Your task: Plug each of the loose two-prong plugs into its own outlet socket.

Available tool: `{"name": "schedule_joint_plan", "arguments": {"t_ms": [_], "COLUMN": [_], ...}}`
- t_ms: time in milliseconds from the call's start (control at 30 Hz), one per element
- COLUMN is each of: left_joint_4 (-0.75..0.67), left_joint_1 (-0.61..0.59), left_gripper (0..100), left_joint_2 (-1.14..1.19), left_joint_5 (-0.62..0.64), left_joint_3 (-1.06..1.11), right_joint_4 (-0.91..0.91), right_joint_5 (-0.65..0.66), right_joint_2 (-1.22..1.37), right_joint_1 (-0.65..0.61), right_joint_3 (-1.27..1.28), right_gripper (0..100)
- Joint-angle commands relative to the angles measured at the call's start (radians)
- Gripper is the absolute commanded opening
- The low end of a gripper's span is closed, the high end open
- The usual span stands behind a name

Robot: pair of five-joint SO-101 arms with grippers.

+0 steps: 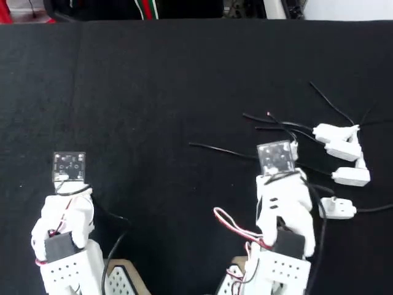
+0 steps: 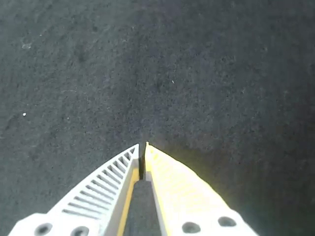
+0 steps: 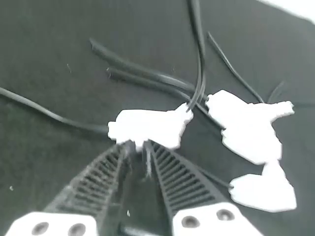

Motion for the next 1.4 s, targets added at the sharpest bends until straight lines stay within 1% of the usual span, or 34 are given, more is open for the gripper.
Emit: {"name": "schedule_joint_plan", "arguments": {"t_ms": [0,67,167,200,333,467,567,833,1367], "left_joint_4": [-0.018,0.002,0.018,0.020,0.017,0.021,0.023,0.021,0.023], "left_joint_1": [0.073,0.117,0.159,0.165,0.177,0.229,0.246,0.248,0.245], "left_gripper": [4,4,4,4,4,4,4,4,4], "left_joint_2": [-0.005,-0.003,-0.003,-0.003,-0.002,-0.003,-0.003,0.000,0.002], "left_joint_5": [0.158,0.216,0.270,0.282,0.284,0.290,0.290,0.290,0.288], "left_joint_3": [-0.059,-0.061,-0.061,-0.061,-0.015,-0.001,0.001,0.039,0.038], "right_joint_4": [0.109,0.215,0.411,0.428,0.427,0.428,0.428,0.428,0.428], "right_joint_5": [-0.008,-0.008,-0.002,0.002,0.000,0.000,0.000,0.000,0.000], "right_joint_2": [0.002,0.005,0.001,-0.002,-0.008,-0.008,-0.008,-0.008,-0.008], "right_joint_1": [-0.009,-0.009,-0.005,-0.005,-0.005,-0.005,-0.005,-0.005,-0.005], "right_joint_3": [0.002,0.002,0.002,0.002,0.002,0.002,0.002,0.002,0.002], "right_gripper": [3.1,3.1,3.4,3.4,3.3,3.3,3.3,3.3,3.3]}}
